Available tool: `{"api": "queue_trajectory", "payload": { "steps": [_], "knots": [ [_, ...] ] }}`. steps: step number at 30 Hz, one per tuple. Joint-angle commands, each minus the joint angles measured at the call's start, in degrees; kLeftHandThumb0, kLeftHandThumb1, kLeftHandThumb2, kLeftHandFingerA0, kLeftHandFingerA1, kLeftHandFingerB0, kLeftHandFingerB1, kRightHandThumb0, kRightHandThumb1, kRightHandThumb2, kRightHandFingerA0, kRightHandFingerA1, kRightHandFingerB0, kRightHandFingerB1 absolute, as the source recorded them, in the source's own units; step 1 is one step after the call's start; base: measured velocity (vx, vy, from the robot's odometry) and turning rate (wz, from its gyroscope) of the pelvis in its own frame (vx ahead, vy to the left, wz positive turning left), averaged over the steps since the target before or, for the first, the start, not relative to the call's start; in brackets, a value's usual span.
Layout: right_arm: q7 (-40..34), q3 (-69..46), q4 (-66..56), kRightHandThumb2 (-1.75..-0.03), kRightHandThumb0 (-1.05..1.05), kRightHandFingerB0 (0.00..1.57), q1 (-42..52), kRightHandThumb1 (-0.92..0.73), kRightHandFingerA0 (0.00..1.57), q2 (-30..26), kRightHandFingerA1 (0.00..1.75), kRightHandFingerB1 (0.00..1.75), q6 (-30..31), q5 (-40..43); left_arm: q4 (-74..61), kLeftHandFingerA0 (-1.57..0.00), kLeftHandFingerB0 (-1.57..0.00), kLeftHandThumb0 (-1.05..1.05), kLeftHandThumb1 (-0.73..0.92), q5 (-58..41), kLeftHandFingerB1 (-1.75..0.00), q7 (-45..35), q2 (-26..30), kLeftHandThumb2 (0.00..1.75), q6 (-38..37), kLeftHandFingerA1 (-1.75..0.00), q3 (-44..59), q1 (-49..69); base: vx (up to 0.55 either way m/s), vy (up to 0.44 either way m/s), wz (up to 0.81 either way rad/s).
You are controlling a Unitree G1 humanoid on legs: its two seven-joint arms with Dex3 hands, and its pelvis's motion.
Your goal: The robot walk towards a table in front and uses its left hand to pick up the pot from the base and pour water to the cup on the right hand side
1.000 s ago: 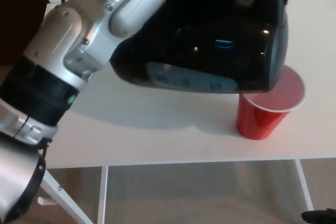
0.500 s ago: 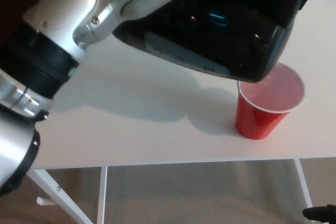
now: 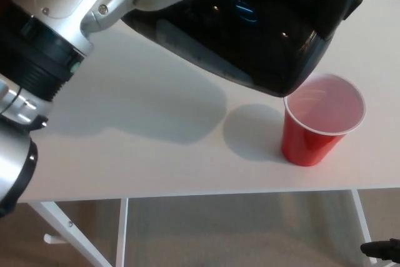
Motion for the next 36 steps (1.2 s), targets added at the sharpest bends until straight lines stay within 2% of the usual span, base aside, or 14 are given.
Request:
{"api": "queue_trajectory", "payload": {
  "steps": [1, 8, 11, 14, 15, 16, 17, 18, 20, 22, 24, 25, 33, 36],
  "knots": [
    [-0.16, -0.35, 0.05, -0.56, -0.32, 0.58, 0.17, -0.57, 0.72, -0.83, 0.56, 0.47, 0.87, 0.1, -1.17, -1.1, -0.89, -0.42, 0.51, 3.01, -0.6, 3.15, 0.51, 0.59, -1.94, -1.61, 0.23, -1.96, 0.0, 0.0, 0.0],
    [0.14, -0.2, -0.29, -0.56, -0.33, 0.58, 0.28, -0.57, 0.71, -1.05, 0.55, 0.47, 1.19, -0.04, -2.39, -1.11, -0.87, -0.46, 0.51, 2.72, -0.59, 1.05, -0.05, 0.59, -1.58, -1.59, 0.43, -1.3, 0.0, 0.0, 0.0],
    [-0.18, 0.06, -0.47, -0.56, -0.32, 0.58, 0.37, -0.57, 0.72, -0.9, 0.55, 0.47, 1.32, -0.36, -3.14, -1.11, -0.89, -0.41, 0.54, 2.34, -0.66, 1.57, -0.78, 0.6, 0.37, -1.62, 1.43, 0.18, 0.0, 0.0, 0.0],
    [-0.35, 0.27, -0.91, -0.56, -0.32, 0.58, 0.62, -0.57, 0.71, -0.72, 0.54, 0.47, 1.34, -0.44, -2.64, -1.09, -0.88, -0.37, 0.57, -2.71, -0.66, -0.99, -2.73, 0.57, 2.05, -1.65, 4.04, 2.43, 0.0, 0.0, 0.0],
    [-0.55, 0.37, -1.04, -0.56, -0.32, 0.58, 0.61, -0.57, 0.75, -0.74, 0.56, 0.47, 1.46, -0.59, -1.96, -1.05, -0.88, -0.34, 0.55, -8.35, -0.61, -2.88, -4.63, 0.63, 3.35, -1.64, 6.89, 4.13, 0.0, 0.0, 0.0],
    [-0.64, 0.43, -1.03, -0.57, -0.32, 0.59, 0.59, -0.57, 0.76, -0.7, 0.57, 0.47, 1.55, -0.64, -1.96, -0.9, -0.75, -0.18, 0.64, -12.34, -1.03, -5.21, -6.53, 0.6, 6.98, -1.72, 10.3, 5.6, 0.0, 0.0, 0.0],
    [-0.65, 0.45, -0.93, -0.57, -0.32, 0.59, 0.55, -0.57, 0.76, -0.65, 0.57, 0.47, 1.6, -0.61, -2.33, -0.9, -0.75, -0.18, 0.64, -14.3, -1.03, -7.08, -7.91, 0.6, 10.83, -1.72, 13.03, 6.52, 0.0, 0.0, 0.0],
    [-0.69, 0.51, -0.78, -0.57, -0.32, 0.6, 0.55, -0.58, 0.76, -0.66, 0.57, 0.47, 1.44, -0.67, -2.32, -0.82, -0.6, -0.14, 0.71, -15.78, -1.41, -8.72, -8.5, 0.6, 12.56, -1.74, 14.6, 6.64, 0.0, 0.0, 0.0],
    [-0.77, 0.52, -0.78, -0.57, -0.31, 0.6, 0.64, -0.58, 0.76, -0.6, 0.56, 0.47, 1.38, -0.66, -1.84, -0.85, -0.6, -0.12, 0.74, -20.11, -1.48, -13.27, -9.65, 0.62, 17.51, -1.75, 19.63, 5.94, 0.0, 0.0, 0.0],
    [-0.45, 0.35, -0.71, -0.56, -0.31, 0.59, 0.67, -0.58, 0.75, -0.57, 0.56, 0.47, 1.03, -0.34, -0.85, -0.77, -0.55, 0.01, 0.76, -23.93, -1.5, -15.73, -10.84, 0.6, 23.78, -1.75, 24.92, 4.5, 0.0, 0.0, 0.0],
    [-0.19, 0.32, -0.42, -0.56, -0.31, 0.6, 0.64, -0.57, 0.74, -0.7, 0.56, 0.47, 0.46, -0.26, 0.6, -0.75, -0.58, -0.03, 0.78, -26.82, -1.45, -17.05, -11.08, 0.67, 26.71, -1.74, 28.66, 3.27, 0.0, 0.0, 0.0],
    [-0.13, 0.37, -0.31, -0.56, -0.31, 0.59, 0.6, -0.57, 0.72, -0.73, 0.55, 0.47, 0.29, -0.3, 2.1, -1.03, -0.74, -0.09, 0.78, -28.88, -1.16, -17.4, -10.33, 0.73, 27.58, -1.46, 30.99, 2.56, 0.0, 0.0, 0.0],
    [0.42, 0.25, 0.64, -0.57, -0.33, 0.6, 1.01, -0.57, 0.76, -0.93, 0.56, 0.47, -1.28, -0.09, 8.08, -1.07, -0.78, -0.12, 0.79, -33.86, -1.12, -19.63, -5.32, 0.74, 29.32, -1.37, 40.51, 2.31, 0.0, 0.0, 0.0],
    [-0.26, 0.6, -0.56, -0.57, -0.33, 0.59, 1.02, -0.58, 0.75, -1.09, 0.54, 0.46, 0.29, -0.79, 9.09, -1.17, -0.8, -0.14, 0.79, -34.39, -1.07, -21.0, -3.77, 0.71, 30.21, -1.33, 42.97, 2.59, 0.0, 0.0, 0.0]
  ]
}}
